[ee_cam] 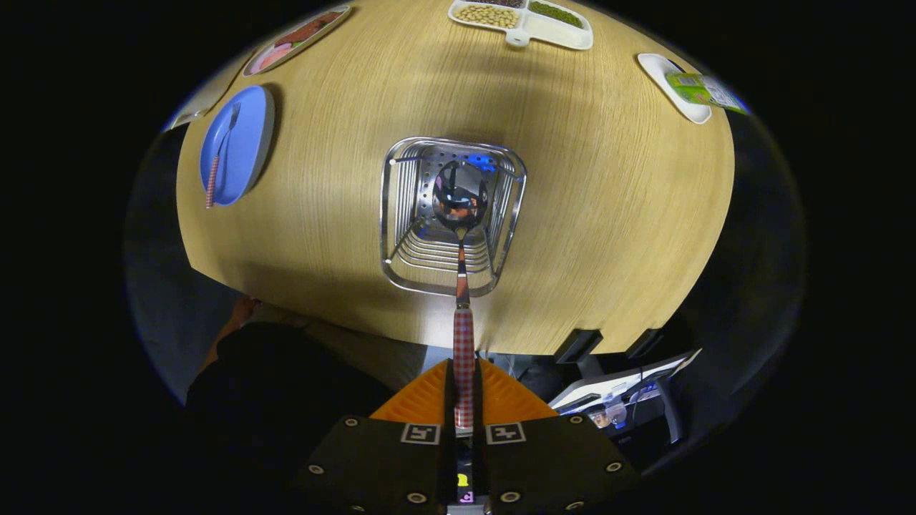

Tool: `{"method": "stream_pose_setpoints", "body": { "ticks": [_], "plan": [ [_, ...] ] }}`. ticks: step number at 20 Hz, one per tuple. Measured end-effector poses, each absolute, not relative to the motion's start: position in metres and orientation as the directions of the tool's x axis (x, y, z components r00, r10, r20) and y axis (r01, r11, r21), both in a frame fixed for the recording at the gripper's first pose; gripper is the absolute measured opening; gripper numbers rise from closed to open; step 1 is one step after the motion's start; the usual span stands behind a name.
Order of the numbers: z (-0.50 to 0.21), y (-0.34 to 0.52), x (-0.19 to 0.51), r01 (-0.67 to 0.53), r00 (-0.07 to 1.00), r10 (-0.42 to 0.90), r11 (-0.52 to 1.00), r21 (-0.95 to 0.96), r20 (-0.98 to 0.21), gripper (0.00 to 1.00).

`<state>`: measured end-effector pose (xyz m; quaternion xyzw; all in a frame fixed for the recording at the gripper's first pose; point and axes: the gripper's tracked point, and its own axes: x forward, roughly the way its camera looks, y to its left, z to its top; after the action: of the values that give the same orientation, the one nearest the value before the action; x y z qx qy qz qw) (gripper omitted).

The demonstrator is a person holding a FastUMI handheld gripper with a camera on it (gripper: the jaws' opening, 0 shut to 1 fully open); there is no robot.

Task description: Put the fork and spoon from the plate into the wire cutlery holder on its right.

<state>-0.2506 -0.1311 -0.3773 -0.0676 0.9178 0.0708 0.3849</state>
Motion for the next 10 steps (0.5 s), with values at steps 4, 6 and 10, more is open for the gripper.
{"method": "stream_pose_setpoints", "body": {
  "ticks": [4, 6, 10],
  "plan": [
    [-0.382, -0.121, -0.244, -0.188, -0.718, -0.065, 0.977, 0.102, -0.693, 0.11],
    [-0.387, -0.118, -0.233, -0.192, -0.703, -0.064, 0.976, 0.102, -0.709, 0.14],
    [-0.39, -0.116, -0.221, -0.2, -0.648, -0.056, 0.975, 0.099, -0.76, 0.27]
  ]
}}
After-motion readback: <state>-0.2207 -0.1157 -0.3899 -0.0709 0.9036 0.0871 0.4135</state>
